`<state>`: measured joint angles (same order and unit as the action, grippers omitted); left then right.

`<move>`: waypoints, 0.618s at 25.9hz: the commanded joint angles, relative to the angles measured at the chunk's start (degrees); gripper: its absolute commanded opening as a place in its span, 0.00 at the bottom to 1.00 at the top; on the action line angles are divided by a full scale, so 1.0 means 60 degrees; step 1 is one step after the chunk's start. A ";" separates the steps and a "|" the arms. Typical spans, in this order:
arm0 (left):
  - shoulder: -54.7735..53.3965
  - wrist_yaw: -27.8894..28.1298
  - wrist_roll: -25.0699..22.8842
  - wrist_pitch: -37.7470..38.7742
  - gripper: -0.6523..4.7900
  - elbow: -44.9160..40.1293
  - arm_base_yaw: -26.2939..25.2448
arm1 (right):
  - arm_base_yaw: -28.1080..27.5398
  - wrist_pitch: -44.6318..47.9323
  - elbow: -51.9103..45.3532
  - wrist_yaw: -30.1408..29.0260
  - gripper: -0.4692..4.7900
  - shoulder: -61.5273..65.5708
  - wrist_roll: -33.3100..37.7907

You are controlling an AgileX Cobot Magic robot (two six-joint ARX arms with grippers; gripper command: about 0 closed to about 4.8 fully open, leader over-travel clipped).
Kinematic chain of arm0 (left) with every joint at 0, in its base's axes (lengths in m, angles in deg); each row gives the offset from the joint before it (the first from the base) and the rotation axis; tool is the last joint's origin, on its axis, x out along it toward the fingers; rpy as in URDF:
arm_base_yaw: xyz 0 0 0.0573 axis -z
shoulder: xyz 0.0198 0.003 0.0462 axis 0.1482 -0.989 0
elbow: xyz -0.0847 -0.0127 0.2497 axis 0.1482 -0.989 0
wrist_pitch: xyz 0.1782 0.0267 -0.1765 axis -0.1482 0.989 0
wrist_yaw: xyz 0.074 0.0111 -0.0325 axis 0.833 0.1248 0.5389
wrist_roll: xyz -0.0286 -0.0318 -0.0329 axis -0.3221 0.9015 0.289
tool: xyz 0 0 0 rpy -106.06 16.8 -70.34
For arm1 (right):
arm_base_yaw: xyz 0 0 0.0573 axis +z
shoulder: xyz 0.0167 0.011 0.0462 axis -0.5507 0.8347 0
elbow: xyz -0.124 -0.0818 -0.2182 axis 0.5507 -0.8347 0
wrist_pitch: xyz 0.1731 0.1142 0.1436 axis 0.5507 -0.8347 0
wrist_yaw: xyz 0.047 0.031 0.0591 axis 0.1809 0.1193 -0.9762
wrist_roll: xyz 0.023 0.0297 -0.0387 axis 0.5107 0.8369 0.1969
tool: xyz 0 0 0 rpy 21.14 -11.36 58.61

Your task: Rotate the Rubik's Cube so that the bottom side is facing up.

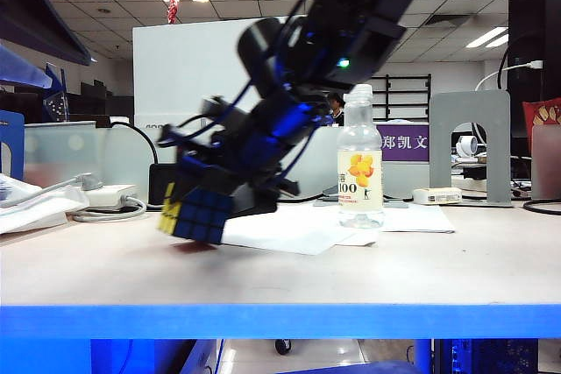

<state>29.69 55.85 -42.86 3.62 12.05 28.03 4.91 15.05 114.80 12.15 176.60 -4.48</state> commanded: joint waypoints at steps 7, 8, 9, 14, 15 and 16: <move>0.0018 0.0135 -0.0029 -0.0062 0.65 0.0051 -0.0011 | -0.0605 0.0430 0.0051 -0.1745 0.56 -0.0423 0.1071; 0.0018 0.0204 -0.0029 -0.0062 0.65 0.0051 -0.0011 | -0.0608 0.0452 0.0051 -0.1810 0.56 -0.0492 0.1089; 0.0018 0.0233 -0.0033 -0.0058 0.65 0.0051 -0.0011 | -0.0608 0.0466 0.0051 -0.1909 0.56 -0.0554 0.1096; 0.0018 0.0233 -0.0029 -0.0058 0.65 0.0051 -0.0011 | -0.0616 0.0415 0.0051 -0.2484 0.57 -0.0896 0.1158; 0.0018 0.0233 -0.0029 -0.0058 0.65 0.0051 -0.0011 | -0.0630 0.0404 0.0051 -0.2634 0.57 -0.0962 0.1249; 0.0018 0.0233 -0.0029 -0.0058 0.65 0.0051 -0.0011 | -0.0678 0.0401 0.0051 -0.2830 0.57 -0.1049 0.1435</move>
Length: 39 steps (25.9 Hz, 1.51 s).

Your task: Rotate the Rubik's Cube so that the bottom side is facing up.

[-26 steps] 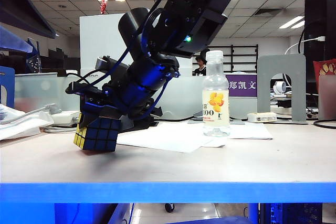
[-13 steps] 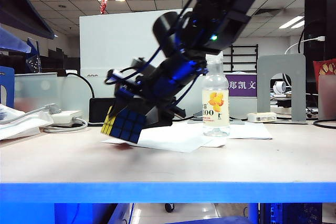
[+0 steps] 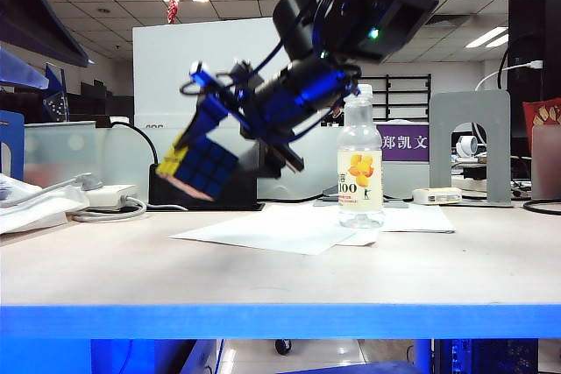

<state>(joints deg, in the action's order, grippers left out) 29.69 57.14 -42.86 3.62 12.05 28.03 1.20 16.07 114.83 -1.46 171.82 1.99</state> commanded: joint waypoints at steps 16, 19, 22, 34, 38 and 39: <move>0.0018 0.0022 -0.0025 -0.0058 0.65 0.0051 -0.0011 | -0.0339 0.0033 0.0044 -0.2608 0.57 -0.0659 0.2055; 0.0018 0.0022 -0.0025 -0.0058 0.65 0.0051 -0.0011 | -0.0342 -0.0244 0.0044 -0.2856 0.57 -0.0670 0.2055; 0.0018 0.0018 -0.0025 -0.0058 0.65 0.0051 -0.0011 | -0.0361 -0.0525 0.0040 -0.3238 0.57 -0.0670 0.2055; 0.0018 0.0022 -0.0022 -0.0058 0.65 0.0051 -0.0011 | -0.0597 -0.1049 0.0040 -0.4754 0.57 -0.0670 0.2565; 0.0018 0.0022 -0.0022 -0.0058 0.65 0.0051 -0.0011 | -0.0929 -0.1534 0.0033 -0.5227 0.57 -0.0674 0.2590; 0.0018 0.0022 -0.0022 -0.0058 0.65 0.0051 -0.0011 | -0.1027 -0.1665 0.0029 -0.5319 0.57 -0.0678 0.2590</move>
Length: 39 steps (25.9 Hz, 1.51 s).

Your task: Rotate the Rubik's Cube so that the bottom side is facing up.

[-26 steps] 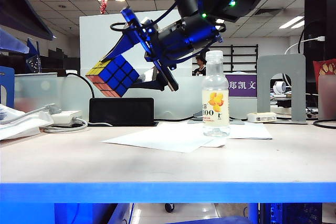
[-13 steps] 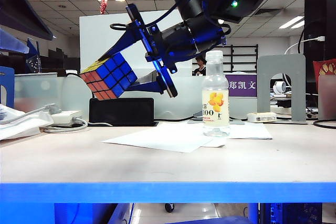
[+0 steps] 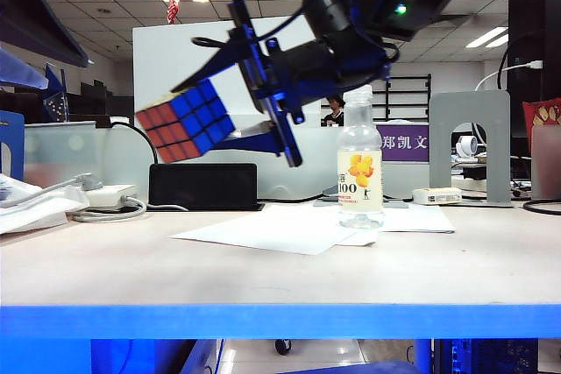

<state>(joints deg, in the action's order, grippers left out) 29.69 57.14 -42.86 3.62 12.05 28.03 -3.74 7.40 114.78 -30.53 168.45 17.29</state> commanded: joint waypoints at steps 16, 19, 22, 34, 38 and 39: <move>0.0015 0.0022 -0.0018 -0.0066 0.65 0.0051 -0.0011 | -0.1013 -0.0809 0.0029 -0.2310 0.57 -0.0466 0.0448; 0.0015 0.0022 0.0007 -0.0069 0.65 0.0051 -0.0011 | -0.1013 -0.0856 0.0029 -0.2495 0.57 -0.0477 0.0663; 0.0018 0.0018 0.0007 -0.0073 0.65 0.0051 -0.0011 | -0.1013 -0.0867 0.0029 -0.2677 0.57 -0.0506 0.0954; 0.0018 0.0015 0.0011 -0.0131 0.65 0.0051 -0.0011 | -0.1013 -0.2732 0.0033 -0.3461 0.57 -0.0900 0.1712; 0.0018 -0.0004 0.0011 -0.0131 0.65 0.0051 -0.0011 | -0.1013 -0.3147 0.0040 -0.3646 0.57 -0.1173 0.1745; 0.0018 -0.0004 0.0011 -0.0131 0.65 0.0051 -0.0011 | -0.1013 -0.3144 0.0040 -0.3716 0.57 -0.1206 0.1916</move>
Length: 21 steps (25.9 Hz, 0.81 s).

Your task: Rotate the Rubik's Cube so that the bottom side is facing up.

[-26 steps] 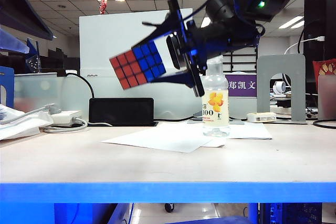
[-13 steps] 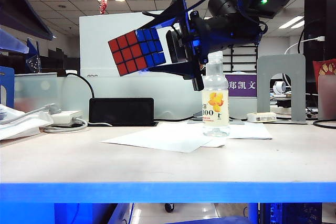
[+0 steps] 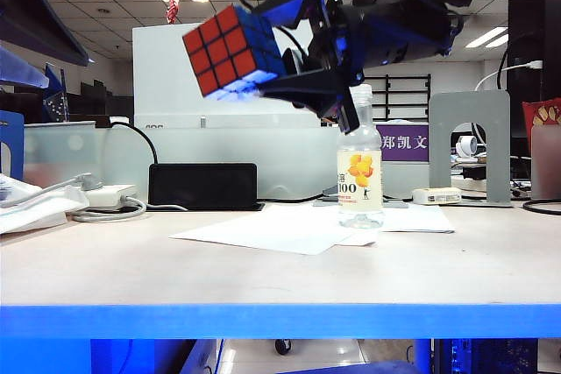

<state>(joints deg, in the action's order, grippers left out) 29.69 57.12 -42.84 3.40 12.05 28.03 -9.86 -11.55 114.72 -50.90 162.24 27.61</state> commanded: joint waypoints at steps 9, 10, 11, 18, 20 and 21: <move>0.0018 -0.0007 0.0007 -0.0091 0.65 0.0051 -0.0011 | 0.0007 0.0007 0.0051 -0.0685 0.57 -0.0251 0.0579; 0.0018 -0.0004 0.0007 -0.0091 0.65 0.0051 -0.0011 | 0.0007 0.0011 0.0051 -0.0699 0.57 -0.0262 0.0623; 0.0018 -0.0004 0.0007 -0.0091 0.65 0.0051 -0.0011 | 0.0007 0.0007 0.0051 -0.0710 0.57 -0.0262 0.0729; 0.0018 -0.0004 0.0007 -0.0095 0.65 0.0051 -0.0011 | 0.0007 0.0007 0.0051 -0.1067 0.57 -0.0259 0.2095; 0.0018 -0.0004 0.0007 -0.0091 0.65 0.0051 -0.0011 | 0.0007 0.0015 0.0051 -0.1461 0.57 -0.0262 0.2492; 0.0018 -0.0007 0.0011 -0.0091 0.65 0.0051 -0.0011 | 0.0007 0.0011 0.0051 -0.1555 0.57 -0.0262 0.2772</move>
<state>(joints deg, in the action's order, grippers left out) 29.69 57.12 -42.81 3.40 12.05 28.03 -9.86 -12.06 114.72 -58.23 161.30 42.16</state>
